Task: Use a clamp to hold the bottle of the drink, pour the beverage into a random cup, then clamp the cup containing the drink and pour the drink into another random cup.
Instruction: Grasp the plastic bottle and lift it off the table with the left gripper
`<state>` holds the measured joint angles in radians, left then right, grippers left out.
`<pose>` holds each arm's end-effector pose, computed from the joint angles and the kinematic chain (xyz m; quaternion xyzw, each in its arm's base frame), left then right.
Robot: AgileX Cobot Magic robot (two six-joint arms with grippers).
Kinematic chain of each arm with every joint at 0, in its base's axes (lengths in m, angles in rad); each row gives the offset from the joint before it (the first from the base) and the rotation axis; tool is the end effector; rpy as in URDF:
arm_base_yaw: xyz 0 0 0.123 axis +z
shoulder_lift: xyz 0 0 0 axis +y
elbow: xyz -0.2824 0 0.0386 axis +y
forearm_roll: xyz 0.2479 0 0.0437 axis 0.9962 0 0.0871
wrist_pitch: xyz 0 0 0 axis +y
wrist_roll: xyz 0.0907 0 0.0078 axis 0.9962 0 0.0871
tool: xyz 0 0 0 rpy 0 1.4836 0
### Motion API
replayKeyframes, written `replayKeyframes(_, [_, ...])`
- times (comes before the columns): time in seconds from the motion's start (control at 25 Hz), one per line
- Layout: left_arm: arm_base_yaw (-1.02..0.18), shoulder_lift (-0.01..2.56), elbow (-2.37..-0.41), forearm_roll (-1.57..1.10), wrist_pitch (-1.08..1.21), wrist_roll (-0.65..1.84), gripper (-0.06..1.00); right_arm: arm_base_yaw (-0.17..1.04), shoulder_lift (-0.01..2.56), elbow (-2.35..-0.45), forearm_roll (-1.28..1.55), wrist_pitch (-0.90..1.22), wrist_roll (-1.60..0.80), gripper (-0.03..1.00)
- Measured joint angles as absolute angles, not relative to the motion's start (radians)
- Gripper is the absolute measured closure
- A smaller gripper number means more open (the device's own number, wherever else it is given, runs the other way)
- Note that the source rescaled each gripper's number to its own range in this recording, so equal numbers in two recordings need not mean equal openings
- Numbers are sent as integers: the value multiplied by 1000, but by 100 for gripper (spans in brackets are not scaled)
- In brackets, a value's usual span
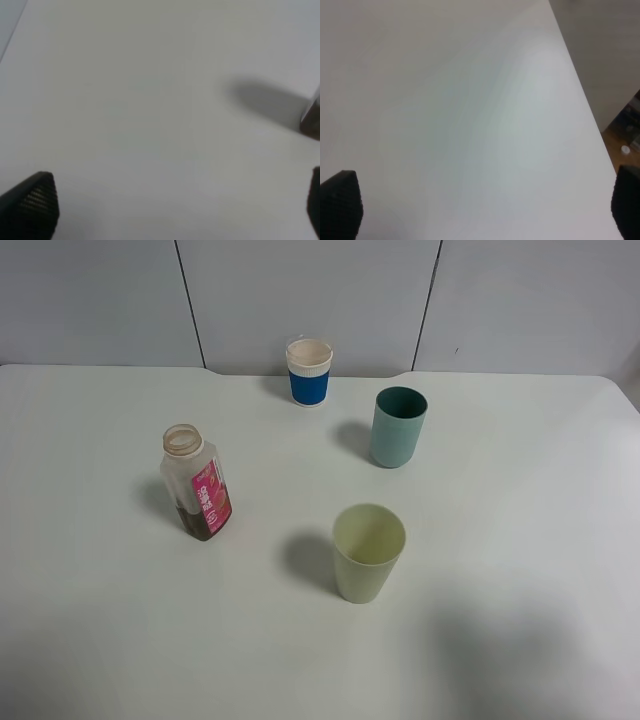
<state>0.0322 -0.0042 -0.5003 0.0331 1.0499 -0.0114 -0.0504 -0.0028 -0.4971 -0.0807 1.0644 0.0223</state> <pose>-0.0052 0.0024 0.2781 -0.0191 0.8489 0.0220 0.5278 -0.0055 -0.0062 0.2763 0.0326 0.8529 -0.0476 0.5189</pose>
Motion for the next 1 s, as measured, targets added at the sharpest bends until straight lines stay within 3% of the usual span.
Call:
replayKeyframes(0.76, [32,3,-521,31,1030,-11,-5,-50,-3,-497,-81,1064,22,-3])
replayKeyframes(1.0, [32,167,-591,10,991,0,-5,-50,-3,-497,-81,1064,22,-3])
